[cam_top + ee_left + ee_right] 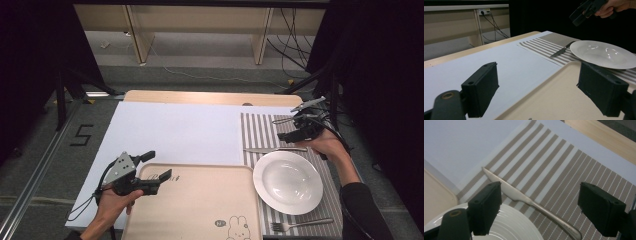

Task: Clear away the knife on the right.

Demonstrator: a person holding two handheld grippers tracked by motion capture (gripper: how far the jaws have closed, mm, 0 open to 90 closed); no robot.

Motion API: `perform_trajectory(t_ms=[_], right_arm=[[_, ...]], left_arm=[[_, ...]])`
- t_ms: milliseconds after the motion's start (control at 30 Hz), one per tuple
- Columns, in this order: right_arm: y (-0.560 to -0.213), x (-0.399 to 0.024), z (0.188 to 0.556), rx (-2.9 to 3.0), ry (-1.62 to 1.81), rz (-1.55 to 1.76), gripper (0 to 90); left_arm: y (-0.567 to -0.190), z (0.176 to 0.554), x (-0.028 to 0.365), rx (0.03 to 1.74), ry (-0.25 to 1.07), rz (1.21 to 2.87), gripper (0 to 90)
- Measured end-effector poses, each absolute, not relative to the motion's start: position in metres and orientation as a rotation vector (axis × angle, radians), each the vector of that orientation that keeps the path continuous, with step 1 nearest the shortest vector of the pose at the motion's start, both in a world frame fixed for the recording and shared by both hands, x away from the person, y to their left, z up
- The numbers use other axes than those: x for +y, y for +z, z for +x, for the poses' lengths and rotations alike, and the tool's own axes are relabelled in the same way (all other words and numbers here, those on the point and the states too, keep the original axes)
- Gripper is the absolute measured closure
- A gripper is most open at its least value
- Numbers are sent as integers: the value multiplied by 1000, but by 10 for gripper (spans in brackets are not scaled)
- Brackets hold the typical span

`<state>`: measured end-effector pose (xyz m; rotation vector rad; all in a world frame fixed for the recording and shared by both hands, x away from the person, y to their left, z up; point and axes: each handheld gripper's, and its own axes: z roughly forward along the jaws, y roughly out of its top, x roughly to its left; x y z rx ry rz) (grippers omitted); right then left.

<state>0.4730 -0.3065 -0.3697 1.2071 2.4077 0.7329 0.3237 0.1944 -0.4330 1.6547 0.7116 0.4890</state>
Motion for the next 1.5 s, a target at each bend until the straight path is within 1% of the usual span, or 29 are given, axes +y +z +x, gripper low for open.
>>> perform_trajectory(t_ms=[233,533,1200,1500], right_arm=[[-384,-312,495,2457,630,1265,218],[-404,-321,509,2512,503,1308,221],[-427,-325,516,2569,386,1343,236],[-435,-321,518,2574,362,1363,260]], left_arm=[[-433,325,196,723,487,1647,158],[-433,325,197,731,487,1640,158],[-433,326,198,733,493,1644,159],[-433,326,197,733,496,1646,159]])
